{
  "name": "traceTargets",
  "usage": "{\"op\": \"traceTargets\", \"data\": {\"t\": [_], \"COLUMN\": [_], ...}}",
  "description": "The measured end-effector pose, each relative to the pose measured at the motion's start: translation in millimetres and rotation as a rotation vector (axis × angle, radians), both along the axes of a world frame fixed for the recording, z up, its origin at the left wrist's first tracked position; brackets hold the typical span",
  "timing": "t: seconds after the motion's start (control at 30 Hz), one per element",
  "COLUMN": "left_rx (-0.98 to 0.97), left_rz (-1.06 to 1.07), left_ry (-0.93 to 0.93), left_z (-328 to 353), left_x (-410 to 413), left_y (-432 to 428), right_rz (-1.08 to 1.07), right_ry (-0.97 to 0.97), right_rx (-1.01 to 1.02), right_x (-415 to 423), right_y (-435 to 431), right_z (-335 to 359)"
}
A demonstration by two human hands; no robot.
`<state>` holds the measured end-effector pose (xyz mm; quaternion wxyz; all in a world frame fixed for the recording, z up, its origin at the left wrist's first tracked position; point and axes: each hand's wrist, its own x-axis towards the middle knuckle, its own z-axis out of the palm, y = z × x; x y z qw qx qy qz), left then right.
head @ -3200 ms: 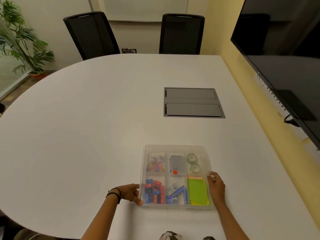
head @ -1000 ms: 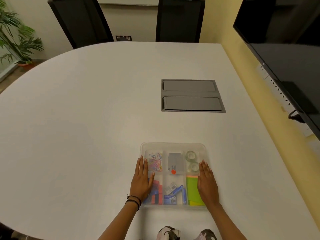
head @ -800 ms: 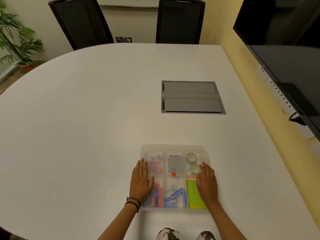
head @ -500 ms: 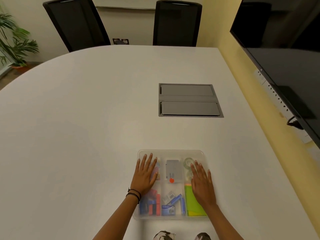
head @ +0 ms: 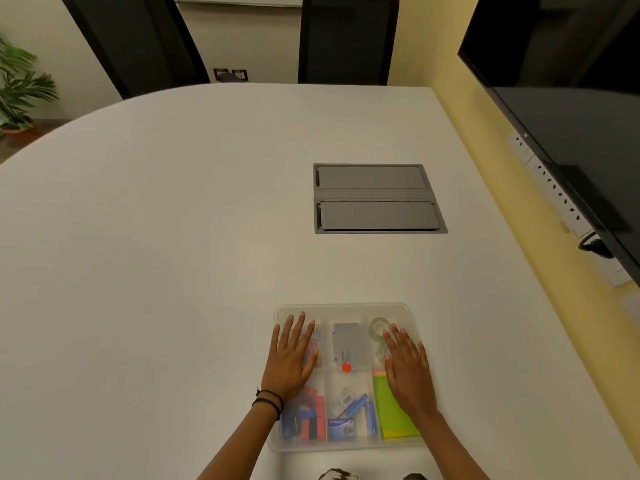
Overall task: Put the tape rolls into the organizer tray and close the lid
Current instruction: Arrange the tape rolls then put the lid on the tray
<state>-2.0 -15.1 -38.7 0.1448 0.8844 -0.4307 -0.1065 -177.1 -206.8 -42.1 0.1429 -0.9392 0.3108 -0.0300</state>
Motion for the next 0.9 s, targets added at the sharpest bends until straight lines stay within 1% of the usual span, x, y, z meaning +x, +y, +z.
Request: {"op": "traceTargets", "data": {"t": [0.13,0.23,0.33,0.4,0.7,0.9], "left_rx": [-0.158,-0.180,-0.131,-0.122,-0.147,-0.130], "left_rz": [0.152,0.243,0.161,0.119,0.133,0.140], "left_ry": [0.111,0.116,0.064,0.052,0.052,0.042], "left_z": [-4,-1,0,-3,-15,-17], "left_x": [10,27,42,46,47,47], "left_y": [-1,-8,-15,-17,-20,-19], "right_rz": [-0.086,-0.040,0.041,0.042,0.017,0.016], "right_ry": [-0.070,-0.063,0.000,0.027,-0.017,-0.008], "right_rx": [0.041,0.026,0.035,0.029,0.041,0.026], "right_x": [13,29,45,50,51,50], "right_y": [-10,-23,-35,-38,-41,-41], "right_z": [4,8,6,3,-7,-6]}}
